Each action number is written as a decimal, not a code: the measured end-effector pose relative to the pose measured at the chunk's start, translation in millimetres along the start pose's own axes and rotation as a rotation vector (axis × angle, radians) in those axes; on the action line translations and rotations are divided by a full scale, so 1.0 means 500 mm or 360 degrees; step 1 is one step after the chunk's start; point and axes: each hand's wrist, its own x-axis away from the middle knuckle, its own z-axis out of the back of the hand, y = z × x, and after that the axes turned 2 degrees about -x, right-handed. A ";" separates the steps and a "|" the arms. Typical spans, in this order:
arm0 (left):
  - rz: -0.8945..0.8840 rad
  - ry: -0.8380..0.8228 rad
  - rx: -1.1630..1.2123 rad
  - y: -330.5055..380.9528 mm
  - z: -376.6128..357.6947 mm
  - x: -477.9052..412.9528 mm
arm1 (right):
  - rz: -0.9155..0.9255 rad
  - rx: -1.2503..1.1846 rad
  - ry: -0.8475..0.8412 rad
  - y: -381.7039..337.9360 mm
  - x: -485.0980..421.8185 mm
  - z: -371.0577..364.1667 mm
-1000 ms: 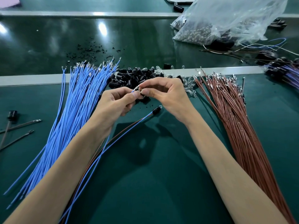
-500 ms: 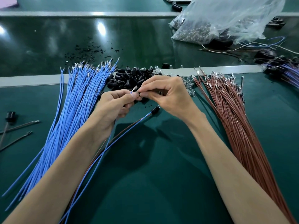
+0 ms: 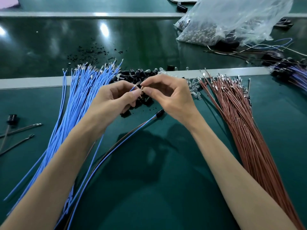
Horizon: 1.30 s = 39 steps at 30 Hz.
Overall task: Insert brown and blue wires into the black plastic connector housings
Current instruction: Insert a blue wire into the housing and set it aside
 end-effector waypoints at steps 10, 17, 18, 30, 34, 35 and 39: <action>-0.0359 0.0266 -0.0415 0.009 -0.009 0.006 | -0.0031 -0.0229 0.0064 -0.011 -0.001 -0.001; -0.0305 0.0244 -0.0320 0.016 -0.012 0.010 | 0.0141 -0.0135 0.0037 -0.014 -0.007 0.004; -0.0276 0.0238 -0.0285 0.017 -0.011 0.010 | 0.0170 -0.0084 0.0036 -0.014 -0.007 0.006; -0.0061 0.0138 -0.0042 0.020 -0.011 0.010 | 0.0264 0.0151 0.0033 -0.015 -0.012 0.012; -0.0057 0.0119 -0.0064 0.023 -0.010 0.011 | 0.0231 0.0148 0.0051 -0.014 -0.011 0.015; -0.0054 0.0113 -0.0066 0.023 -0.009 0.011 | 0.0214 0.0143 0.0035 -0.015 -0.012 0.016; -0.0032 0.0112 -0.0057 0.023 -0.009 0.012 | 0.0163 0.0091 -0.0114 -0.014 -0.013 0.022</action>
